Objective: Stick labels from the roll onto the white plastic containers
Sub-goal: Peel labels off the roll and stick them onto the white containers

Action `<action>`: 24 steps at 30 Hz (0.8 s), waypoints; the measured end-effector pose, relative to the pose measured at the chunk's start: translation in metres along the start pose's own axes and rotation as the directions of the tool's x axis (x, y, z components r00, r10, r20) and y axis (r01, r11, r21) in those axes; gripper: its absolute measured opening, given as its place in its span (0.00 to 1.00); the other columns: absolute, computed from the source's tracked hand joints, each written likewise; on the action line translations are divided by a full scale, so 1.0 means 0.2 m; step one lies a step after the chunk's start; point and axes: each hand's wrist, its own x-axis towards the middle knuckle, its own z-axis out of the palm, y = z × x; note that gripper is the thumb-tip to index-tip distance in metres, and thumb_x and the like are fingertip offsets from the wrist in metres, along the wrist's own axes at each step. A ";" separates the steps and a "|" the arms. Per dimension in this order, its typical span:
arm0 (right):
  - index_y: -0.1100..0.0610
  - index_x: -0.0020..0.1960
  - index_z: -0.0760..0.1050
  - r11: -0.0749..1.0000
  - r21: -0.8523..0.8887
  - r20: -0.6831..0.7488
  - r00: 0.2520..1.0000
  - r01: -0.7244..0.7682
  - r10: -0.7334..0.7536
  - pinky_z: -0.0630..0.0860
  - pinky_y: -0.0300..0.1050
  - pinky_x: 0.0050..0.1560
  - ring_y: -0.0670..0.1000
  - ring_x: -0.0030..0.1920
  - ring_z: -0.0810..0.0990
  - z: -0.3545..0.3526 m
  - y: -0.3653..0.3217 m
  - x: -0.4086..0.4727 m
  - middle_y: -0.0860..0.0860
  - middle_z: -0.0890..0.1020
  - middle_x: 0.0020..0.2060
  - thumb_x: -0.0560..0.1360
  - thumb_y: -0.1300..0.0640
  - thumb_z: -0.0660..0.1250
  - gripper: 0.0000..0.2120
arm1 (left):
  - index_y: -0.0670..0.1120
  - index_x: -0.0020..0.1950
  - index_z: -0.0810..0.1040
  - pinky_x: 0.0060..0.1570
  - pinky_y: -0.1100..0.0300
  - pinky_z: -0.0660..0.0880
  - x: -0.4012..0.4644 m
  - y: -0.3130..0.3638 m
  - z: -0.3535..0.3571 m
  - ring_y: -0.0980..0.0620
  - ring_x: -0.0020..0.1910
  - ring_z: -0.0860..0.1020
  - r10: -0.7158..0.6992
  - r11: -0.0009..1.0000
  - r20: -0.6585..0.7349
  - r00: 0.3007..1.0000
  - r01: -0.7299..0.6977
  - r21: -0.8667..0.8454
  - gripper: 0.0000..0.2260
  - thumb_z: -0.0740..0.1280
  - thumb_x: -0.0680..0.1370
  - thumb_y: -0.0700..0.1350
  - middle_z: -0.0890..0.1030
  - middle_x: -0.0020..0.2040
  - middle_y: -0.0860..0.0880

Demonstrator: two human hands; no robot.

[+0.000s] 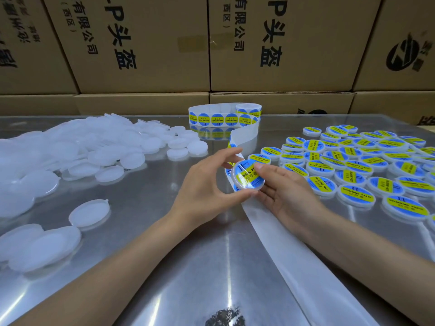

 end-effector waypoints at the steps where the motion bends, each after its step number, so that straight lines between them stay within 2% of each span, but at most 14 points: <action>1: 0.60 0.50 0.80 1.000 0.000 0.002 1.000 0.005 -0.005 0.80 0.38 0.44 0.47 0.41 0.83 0.00 0.00 0.00 0.55 0.85 0.44 0.76 0.59 0.66 0.07 | 0.44 0.64 0.74 0.55 0.60 0.75 0.00 0.00 0.00 0.57 0.52 0.79 -0.001 1.000 -0.003 1.000 0.001 -0.004 0.30 0.79 0.65 0.48 0.81 0.54 0.55; 7: 0.57 0.41 0.78 0.989 -0.106 -0.046 0.993 0.100 -0.106 0.78 0.36 0.37 0.46 0.37 0.80 0.03 0.02 -0.02 0.52 0.83 0.38 0.76 0.60 0.66 0.05 | 0.44 0.64 0.74 0.56 0.55 0.75 0.00 0.03 0.01 0.55 0.53 0.79 0.008 1.000 -0.028 1.000 -0.009 -0.011 0.31 0.80 0.64 0.49 0.81 0.53 0.52; 11: 0.56 0.44 0.74 0.963 -0.193 -0.053 0.978 0.190 -0.204 0.76 0.35 0.33 0.43 0.33 0.80 0.04 0.03 -0.03 0.47 0.82 0.34 0.75 0.60 0.67 0.02 | 0.44 0.63 0.75 0.55 0.53 0.75 0.00 0.04 0.00 0.56 0.52 0.79 0.031 1.000 -0.058 0.998 -0.031 0.000 0.32 0.81 0.63 0.49 0.81 0.52 0.52; 15: 0.53 0.44 0.73 0.924 -0.280 -0.002 0.962 0.261 -0.272 0.77 0.36 0.34 0.43 0.31 0.78 0.03 0.03 -0.03 0.45 0.82 0.33 0.76 0.59 0.67 0.03 | 0.44 0.62 0.76 0.55 0.55 0.75 0.00 0.06 -0.01 0.57 0.51 0.79 0.064 0.998 -0.079 0.995 -0.062 0.031 0.31 0.81 0.62 0.50 0.82 0.51 0.51; 20: 0.49 0.43 0.74 0.875 -0.375 0.045 0.948 0.308 -0.314 0.77 0.37 0.38 0.39 0.33 0.78 0.01 0.04 -0.01 0.42 0.81 0.42 0.75 0.57 0.67 0.04 | 0.44 0.61 0.76 0.54 0.57 0.75 0.00 0.08 -0.02 0.58 0.50 0.79 0.099 0.992 -0.080 0.992 -0.092 0.081 0.31 0.81 0.62 0.50 0.82 0.50 0.51; 22: 0.45 0.45 0.75 0.853 -0.435 0.057 0.955 0.287 -0.292 0.78 0.42 0.46 0.41 0.35 0.79 0.00 0.05 -0.01 0.51 0.79 0.53 0.75 0.55 0.68 0.04 | 0.44 0.62 0.76 0.54 0.58 0.74 0.01 0.07 -0.03 0.57 0.51 0.79 0.109 0.990 -0.084 0.991 -0.101 0.095 0.31 0.81 0.63 0.50 0.82 0.50 0.51; 23: 0.43 0.45 0.75 0.845 -0.464 0.049 0.960 0.266 -0.275 0.79 0.45 0.50 0.43 0.36 0.79 0.00 0.05 -0.01 0.58 0.75 0.58 0.74 0.53 0.68 0.05 | 0.44 0.62 0.76 0.54 0.59 0.74 0.01 0.07 -0.03 0.57 0.51 0.79 0.114 0.989 -0.085 0.990 -0.105 0.104 0.30 0.81 0.63 0.49 0.82 0.50 0.51; 24: 0.40 0.46 0.75 0.836 -0.488 0.040 0.963 0.252 -0.267 0.79 0.47 0.53 0.43 0.37 0.80 0.01 0.05 -0.02 0.61 0.72 0.61 0.74 0.52 0.68 0.06 | 0.44 0.62 0.76 0.54 0.59 0.74 0.01 0.06 -0.04 0.57 0.51 0.79 0.121 0.987 -0.085 0.989 -0.111 0.113 0.30 0.81 0.63 0.49 0.82 0.51 0.51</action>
